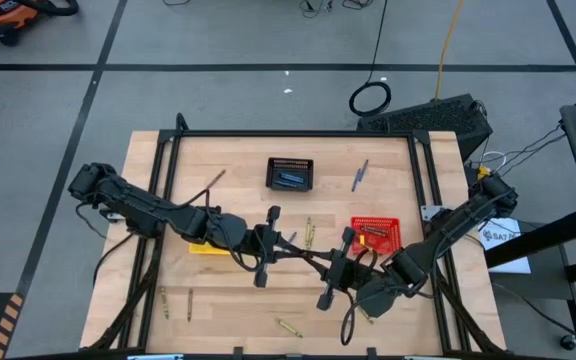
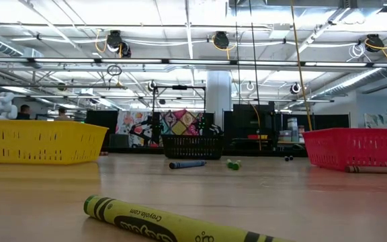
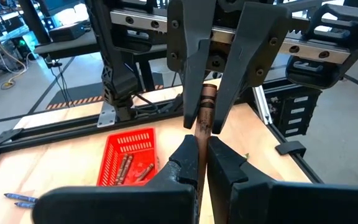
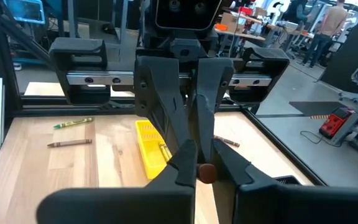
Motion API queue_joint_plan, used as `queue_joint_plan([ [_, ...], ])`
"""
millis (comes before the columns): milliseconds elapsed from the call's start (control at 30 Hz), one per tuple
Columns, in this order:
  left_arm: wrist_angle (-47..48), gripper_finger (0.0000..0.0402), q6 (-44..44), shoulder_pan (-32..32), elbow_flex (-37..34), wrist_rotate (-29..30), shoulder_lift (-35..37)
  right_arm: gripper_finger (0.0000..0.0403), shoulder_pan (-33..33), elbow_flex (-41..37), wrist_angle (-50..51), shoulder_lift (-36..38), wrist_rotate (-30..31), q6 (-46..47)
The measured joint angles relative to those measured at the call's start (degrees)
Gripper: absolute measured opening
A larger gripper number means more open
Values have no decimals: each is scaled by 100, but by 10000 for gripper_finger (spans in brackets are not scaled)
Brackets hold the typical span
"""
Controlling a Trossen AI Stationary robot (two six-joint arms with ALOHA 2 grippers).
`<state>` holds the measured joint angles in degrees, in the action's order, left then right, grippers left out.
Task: Sort crayons
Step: Put the brown crayon into the red bin
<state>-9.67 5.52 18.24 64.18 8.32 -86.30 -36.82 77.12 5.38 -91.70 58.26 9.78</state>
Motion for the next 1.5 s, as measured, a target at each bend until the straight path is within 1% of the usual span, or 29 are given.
queue_joint_plan([
  [367,-2,8,-11,-57,0,16,0,2,0,0,5,0,24,0],
  [500,93,8,222,-59,0,47,0,1,1,0,37,0,27,0],
  [633,229,13,255,-67,3,70,0,1,4,-4,154,-2,19,2],
  [700,255,25,253,-89,4,70,0,1,5,-4,209,-2,22,69],
  [933,351,89,240,-224,4,75,0,0,2,-4,480,-2,61,308],
  [1067,518,105,236,-266,4,198,2,0,2,-4,687,9,81,371],
  [1133,763,107,238,-283,4,398,19,0,-1,-3,1010,48,28,659],
  [1267,1194,107,238,-289,4,781,95,0,16,-2,2019,184,30,1689],
  [1433,1777,107,238,-302,0,874,155,2,107,-2,3396,310,-31,2893],
  [1500,1912,107,236,-310,2,883,183,3,178,-2,3956,367,-249,3357],
])
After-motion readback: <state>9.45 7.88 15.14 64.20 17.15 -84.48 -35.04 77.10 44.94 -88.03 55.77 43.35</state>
